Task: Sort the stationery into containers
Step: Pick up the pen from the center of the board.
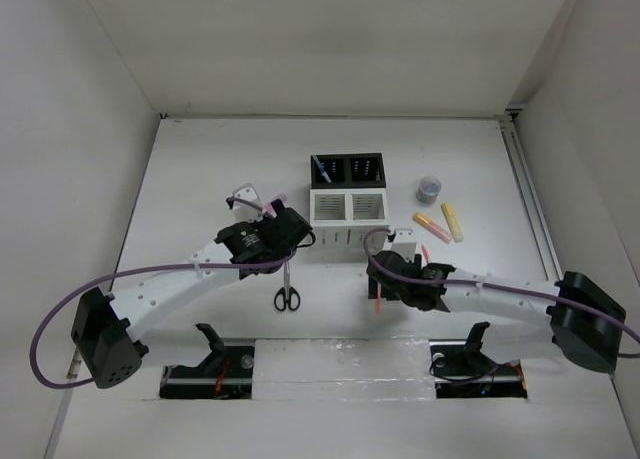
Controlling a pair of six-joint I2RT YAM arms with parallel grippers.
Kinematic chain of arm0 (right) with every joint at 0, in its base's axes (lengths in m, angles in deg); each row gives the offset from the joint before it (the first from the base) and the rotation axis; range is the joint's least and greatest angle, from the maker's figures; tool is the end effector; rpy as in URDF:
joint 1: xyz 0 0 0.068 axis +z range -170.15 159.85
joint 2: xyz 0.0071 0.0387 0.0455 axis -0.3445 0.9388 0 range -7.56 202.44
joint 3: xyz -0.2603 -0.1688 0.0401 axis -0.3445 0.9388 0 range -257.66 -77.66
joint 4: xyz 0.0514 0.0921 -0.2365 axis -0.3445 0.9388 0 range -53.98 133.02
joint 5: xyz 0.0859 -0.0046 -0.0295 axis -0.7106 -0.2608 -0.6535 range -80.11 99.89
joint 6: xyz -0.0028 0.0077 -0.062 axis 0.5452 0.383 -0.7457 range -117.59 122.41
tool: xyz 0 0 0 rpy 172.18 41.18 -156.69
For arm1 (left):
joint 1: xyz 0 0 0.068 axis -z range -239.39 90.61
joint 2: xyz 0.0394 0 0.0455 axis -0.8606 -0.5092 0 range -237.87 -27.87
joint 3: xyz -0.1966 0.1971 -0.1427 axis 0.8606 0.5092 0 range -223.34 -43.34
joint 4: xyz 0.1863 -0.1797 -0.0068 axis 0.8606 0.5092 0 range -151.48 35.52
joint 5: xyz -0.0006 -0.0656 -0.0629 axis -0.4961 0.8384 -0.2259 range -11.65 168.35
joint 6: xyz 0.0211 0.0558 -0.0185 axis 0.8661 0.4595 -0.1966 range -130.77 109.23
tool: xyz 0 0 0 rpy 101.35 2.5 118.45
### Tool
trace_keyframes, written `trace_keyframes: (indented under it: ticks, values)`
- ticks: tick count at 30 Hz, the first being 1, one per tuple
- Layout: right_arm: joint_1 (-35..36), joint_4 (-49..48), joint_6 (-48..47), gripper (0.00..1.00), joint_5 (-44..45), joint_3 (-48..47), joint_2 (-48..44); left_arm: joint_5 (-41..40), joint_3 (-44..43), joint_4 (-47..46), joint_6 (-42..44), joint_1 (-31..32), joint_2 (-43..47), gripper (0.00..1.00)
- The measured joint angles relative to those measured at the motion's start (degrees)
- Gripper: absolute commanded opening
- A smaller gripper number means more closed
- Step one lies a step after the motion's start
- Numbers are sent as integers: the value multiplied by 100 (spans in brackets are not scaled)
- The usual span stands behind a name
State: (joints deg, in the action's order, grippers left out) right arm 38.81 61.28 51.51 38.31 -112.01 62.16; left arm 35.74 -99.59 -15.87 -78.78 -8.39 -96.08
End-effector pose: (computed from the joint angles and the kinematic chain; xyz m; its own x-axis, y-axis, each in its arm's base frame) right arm 0.1244 0.1626 0.2074 -0.7727 0.0050 -0.6347 -0.0750 0.9922 0.0992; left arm 0.1601 -0.1466 0.3134 -0.5173 -0.4456 -0.7307 -0.3640 0.8873 -0.2834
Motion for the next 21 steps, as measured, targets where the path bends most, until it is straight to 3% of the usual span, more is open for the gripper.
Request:
trace_keyframes:
  ticks: [11, 14, 18, 21]
  values:
    - [0, -308, 0, 77, -11, -24, 682, -144, 0, 282, -306, 0, 0, 100]
    - [0, -352, -4, 73, 35, -92, 820, -144, 0, 264, -302, 0, 2, 100]
    - [7, -404, 7, 59, 129, -173, 975, -146, 0, 243, -299, 0, 9, 100]
    - [48, -463, 72, 38, 144, -177, 992, -160, 2, 247, -302, 0, 59, 100]
